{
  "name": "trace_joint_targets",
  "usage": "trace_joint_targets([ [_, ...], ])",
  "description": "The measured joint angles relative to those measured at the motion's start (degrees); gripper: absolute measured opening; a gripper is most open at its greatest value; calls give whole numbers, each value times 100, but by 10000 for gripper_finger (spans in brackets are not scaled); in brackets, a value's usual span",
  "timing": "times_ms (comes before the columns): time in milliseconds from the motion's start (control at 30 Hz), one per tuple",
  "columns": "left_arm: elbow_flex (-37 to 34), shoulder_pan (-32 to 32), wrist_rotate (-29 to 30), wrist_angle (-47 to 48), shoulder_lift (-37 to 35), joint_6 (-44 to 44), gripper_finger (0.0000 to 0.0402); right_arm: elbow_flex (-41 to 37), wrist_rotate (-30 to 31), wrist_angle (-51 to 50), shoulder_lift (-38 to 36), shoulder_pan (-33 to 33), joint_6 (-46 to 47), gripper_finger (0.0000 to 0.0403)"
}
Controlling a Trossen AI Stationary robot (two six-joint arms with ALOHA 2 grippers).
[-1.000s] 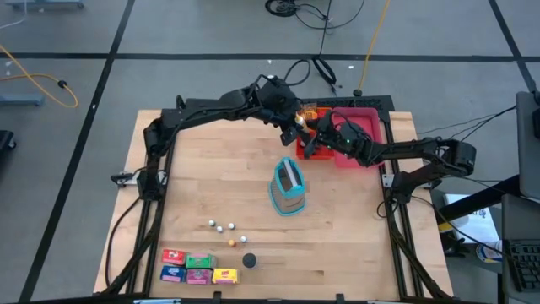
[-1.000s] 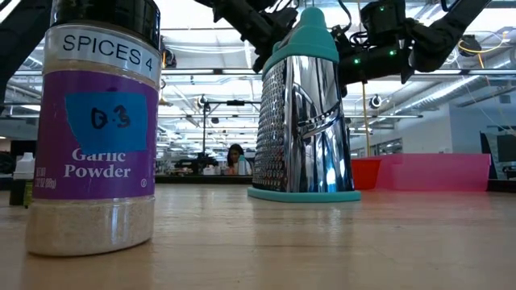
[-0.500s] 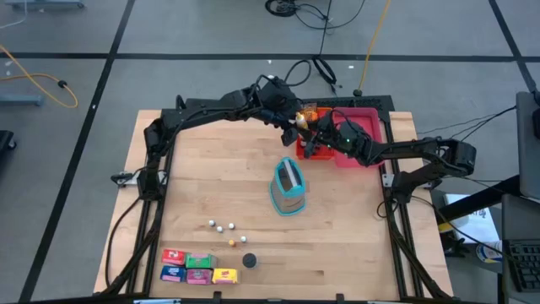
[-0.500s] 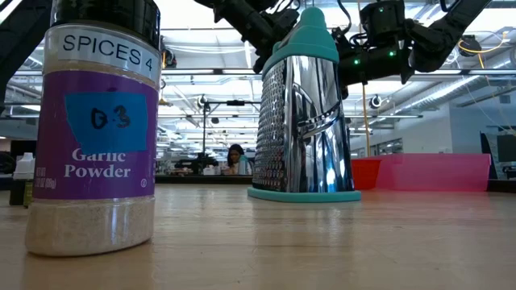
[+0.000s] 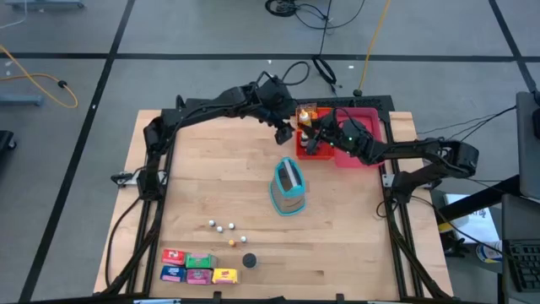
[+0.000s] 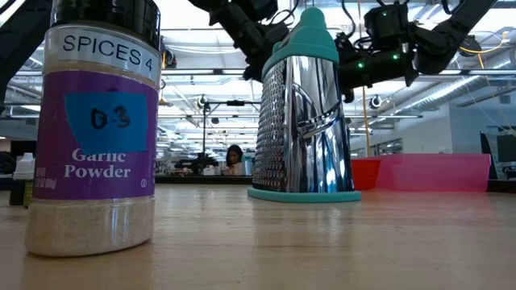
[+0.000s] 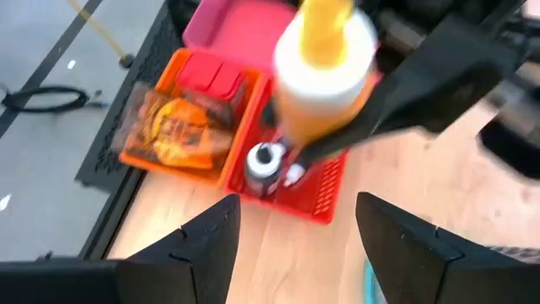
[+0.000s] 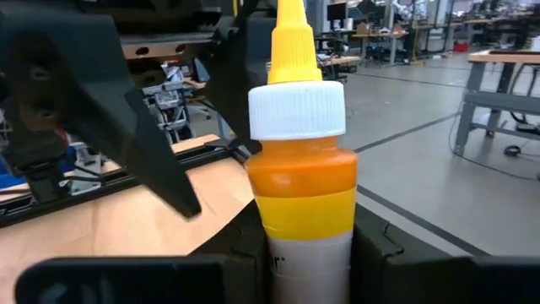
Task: Pick & Place Kitchen Items
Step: Put the large yellow food coloring bottle into the red bin
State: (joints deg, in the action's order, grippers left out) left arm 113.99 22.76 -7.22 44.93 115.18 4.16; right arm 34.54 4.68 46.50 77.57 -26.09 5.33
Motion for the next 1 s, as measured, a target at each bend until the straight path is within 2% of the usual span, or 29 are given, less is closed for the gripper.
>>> trace_joint_targets([
  [300,-2,175,24,243,-52,-16,237,-975,5,64,-667,-248,300,81],
  [533,-7,159,27,382,-106,155,237,-1706,308,731,-677,-246,456,81],
  [700,-7,227,151,547,-273,167,237,-1914,316,981,-671,-238,585,81],
  [833,-9,237,240,669,-379,175,237,-1927,298,1043,-441,-235,646,81],
  [1000,-4,230,366,965,-554,218,237,-1930,295,1446,222,-114,748,81],
])
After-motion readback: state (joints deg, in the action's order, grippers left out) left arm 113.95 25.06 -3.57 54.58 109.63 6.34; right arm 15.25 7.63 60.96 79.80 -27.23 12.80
